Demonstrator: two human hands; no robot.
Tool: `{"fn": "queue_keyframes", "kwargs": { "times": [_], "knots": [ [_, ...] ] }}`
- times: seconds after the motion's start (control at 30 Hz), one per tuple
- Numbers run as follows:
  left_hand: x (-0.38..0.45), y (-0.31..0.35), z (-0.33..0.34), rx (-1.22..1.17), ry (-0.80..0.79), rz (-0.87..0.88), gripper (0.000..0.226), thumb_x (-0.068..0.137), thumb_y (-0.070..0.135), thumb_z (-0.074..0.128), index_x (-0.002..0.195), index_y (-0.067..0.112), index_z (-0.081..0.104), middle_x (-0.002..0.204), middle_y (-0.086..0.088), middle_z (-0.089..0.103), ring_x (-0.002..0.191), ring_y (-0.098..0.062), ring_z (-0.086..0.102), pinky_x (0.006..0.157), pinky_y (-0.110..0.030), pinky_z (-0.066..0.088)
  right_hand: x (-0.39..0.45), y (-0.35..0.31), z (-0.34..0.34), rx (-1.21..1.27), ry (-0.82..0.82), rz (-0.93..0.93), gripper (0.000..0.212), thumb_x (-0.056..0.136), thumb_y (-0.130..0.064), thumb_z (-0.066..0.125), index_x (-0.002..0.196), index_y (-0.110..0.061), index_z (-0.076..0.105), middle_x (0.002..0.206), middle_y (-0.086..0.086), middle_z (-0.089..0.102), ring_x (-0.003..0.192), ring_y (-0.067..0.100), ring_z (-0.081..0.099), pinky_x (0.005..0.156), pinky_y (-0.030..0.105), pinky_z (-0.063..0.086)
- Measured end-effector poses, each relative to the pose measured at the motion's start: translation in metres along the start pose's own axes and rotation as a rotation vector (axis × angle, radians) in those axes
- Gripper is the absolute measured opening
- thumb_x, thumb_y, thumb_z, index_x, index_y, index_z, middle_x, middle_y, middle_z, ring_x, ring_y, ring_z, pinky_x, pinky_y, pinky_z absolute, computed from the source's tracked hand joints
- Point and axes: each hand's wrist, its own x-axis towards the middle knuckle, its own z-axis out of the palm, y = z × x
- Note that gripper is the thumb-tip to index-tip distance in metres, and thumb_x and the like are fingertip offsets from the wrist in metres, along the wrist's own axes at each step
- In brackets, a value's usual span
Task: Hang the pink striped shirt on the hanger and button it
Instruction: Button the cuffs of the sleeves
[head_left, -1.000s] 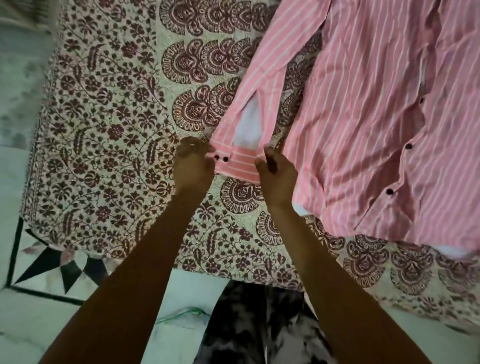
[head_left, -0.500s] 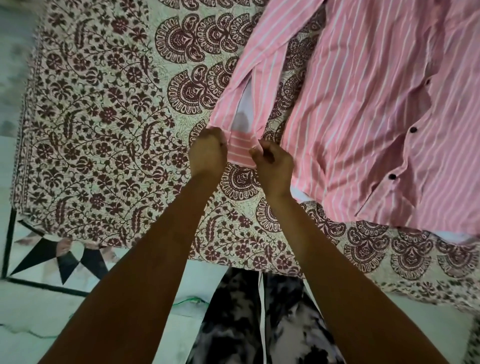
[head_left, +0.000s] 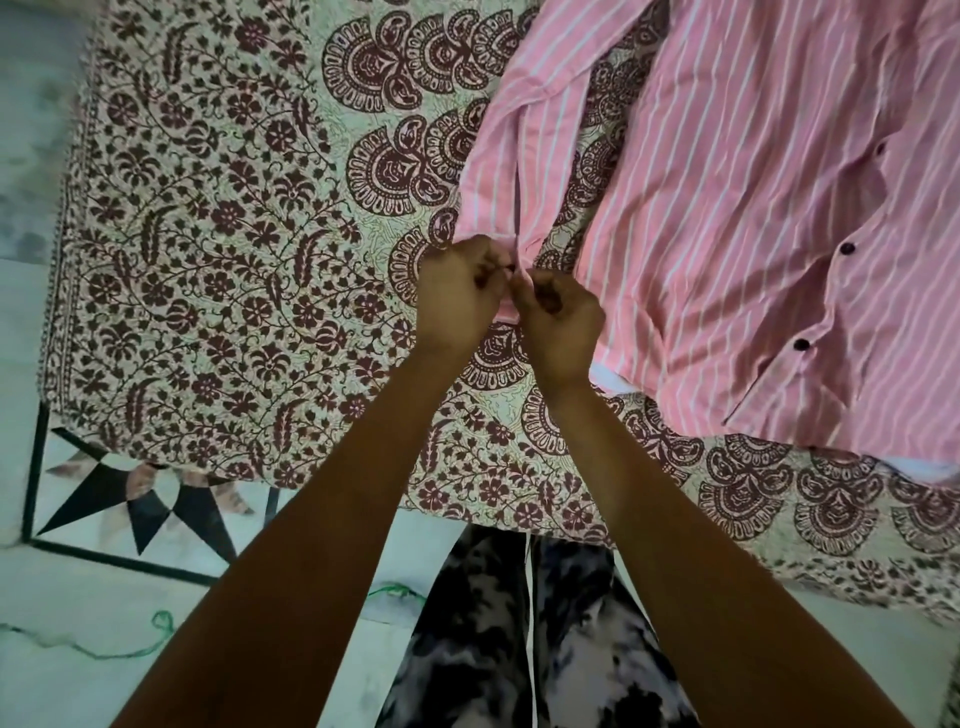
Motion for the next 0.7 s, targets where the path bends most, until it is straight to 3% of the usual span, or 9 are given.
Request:
{"fn": "queue_keyframes", "kwargs": {
  "times": [0.2,0.37,0.5,0.57,0.63,0.7],
  "knots": [
    [-0.013,-0.001,0.003,-0.041,0.015,-0.008,0.015,0.081,-0.002,0.059,0.092,0.002,0.068,0.088,-0.009,0.071,0.074,-0.012,0.064,0.077,-0.021,0.053,-0.001,-0.001,-0.003,0.109,-0.048,0.121,0.013,0.081,-0.009,0.062,0.085,-0.001,0.071,0.072,0.006,0.067,0.062,0.01,0.057,0.064,0.026,0.046],
    [-0.006,-0.003,0.0,-0.041,0.008,-0.005,0.014,0.08,-0.003,0.058,0.09,0.001,0.067,0.081,-0.002,0.068,0.068,-0.005,0.062,0.072,-0.012,0.051,0.001,-0.007,-0.002,0.114,-0.087,0.15,0.017,0.08,-0.018,0.053,0.074,-0.014,0.069,0.062,0.0,0.062,0.057,0.01,0.053,0.061,0.03,0.043],
    [0.002,-0.005,-0.005,-0.036,-0.054,0.007,0.014,0.079,-0.003,0.059,0.089,0.002,0.067,0.083,-0.001,0.066,0.073,-0.011,0.062,0.071,-0.008,0.048,0.002,-0.016,-0.001,0.339,-0.074,0.312,0.022,0.086,-0.012,0.049,0.073,-0.003,0.065,0.068,0.016,0.062,0.065,0.023,0.057,0.062,0.033,0.049],
    [0.003,-0.007,-0.004,-0.057,-0.05,-0.014,0.014,0.079,-0.003,0.06,0.089,0.002,0.068,0.084,-0.004,0.068,0.075,-0.016,0.065,0.076,-0.016,0.052,0.003,-0.016,-0.003,0.381,-0.109,0.31,0.018,0.085,-0.005,0.052,0.076,0.001,0.065,0.068,0.015,0.06,0.066,0.022,0.054,0.063,0.031,0.047],
    [0.002,-0.008,-0.002,-0.121,-0.027,-0.058,0.016,0.077,-0.003,0.063,0.091,0.003,0.069,0.089,-0.011,0.071,0.078,-0.024,0.068,0.081,-0.034,0.056,0.005,-0.013,-0.006,0.353,-0.15,0.249,0.013,0.083,0.001,0.056,0.075,-0.001,0.067,0.061,0.01,0.059,0.06,0.018,0.054,0.062,0.028,0.046],
    [0.0,-0.007,0.0,-0.162,-0.005,-0.095,0.018,0.075,-0.002,0.064,0.092,0.001,0.07,0.09,-0.017,0.072,0.079,-0.027,0.069,0.081,-0.045,0.056,0.006,-0.011,-0.008,0.282,-0.141,0.193,0.008,0.08,0.004,0.061,0.078,0.001,0.068,0.058,0.0,0.061,0.052,0.006,0.056,0.057,0.019,0.047]
  ]
}}
